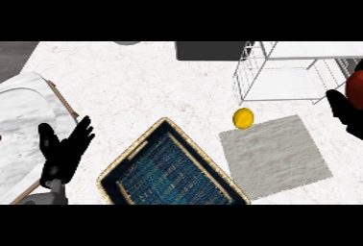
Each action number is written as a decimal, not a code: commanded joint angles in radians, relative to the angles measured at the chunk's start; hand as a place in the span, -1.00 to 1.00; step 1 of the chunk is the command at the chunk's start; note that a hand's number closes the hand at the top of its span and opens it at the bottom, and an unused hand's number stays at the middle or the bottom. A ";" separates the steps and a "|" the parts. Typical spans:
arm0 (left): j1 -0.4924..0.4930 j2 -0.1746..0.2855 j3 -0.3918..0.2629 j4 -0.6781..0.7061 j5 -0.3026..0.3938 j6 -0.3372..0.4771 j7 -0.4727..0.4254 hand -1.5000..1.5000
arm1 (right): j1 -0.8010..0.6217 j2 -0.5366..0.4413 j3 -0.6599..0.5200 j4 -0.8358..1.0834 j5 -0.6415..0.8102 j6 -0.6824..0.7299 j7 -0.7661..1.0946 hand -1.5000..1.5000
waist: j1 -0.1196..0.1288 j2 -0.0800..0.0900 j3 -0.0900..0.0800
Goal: Pick the bell pepper from the placemat and place it in the tiered shelf
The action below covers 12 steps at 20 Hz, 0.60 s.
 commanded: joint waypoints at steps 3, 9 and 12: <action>-0.048 0.009 0.022 0.036 0.007 -0.009 0.005 0.00 | -0.234 -0.133 -0.136 0.270 -0.062 0.003 0.001 1.00 | 0.003 0.004 0.000; -0.059 0.009 0.029 0.082 0.000 -0.028 -0.041 0.00 | -0.310 -0.242 -0.145 0.537 0.002 -0.051 -0.177 1.00 | 0.008 0.007 0.000; -0.016 -0.004 0.022 0.094 -0.014 -0.029 -0.076 0.00 | -0.355 -0.251 -0.095 0.650 0.032 -0.079 -0.243 1.00 | 0.012 0.007 0.000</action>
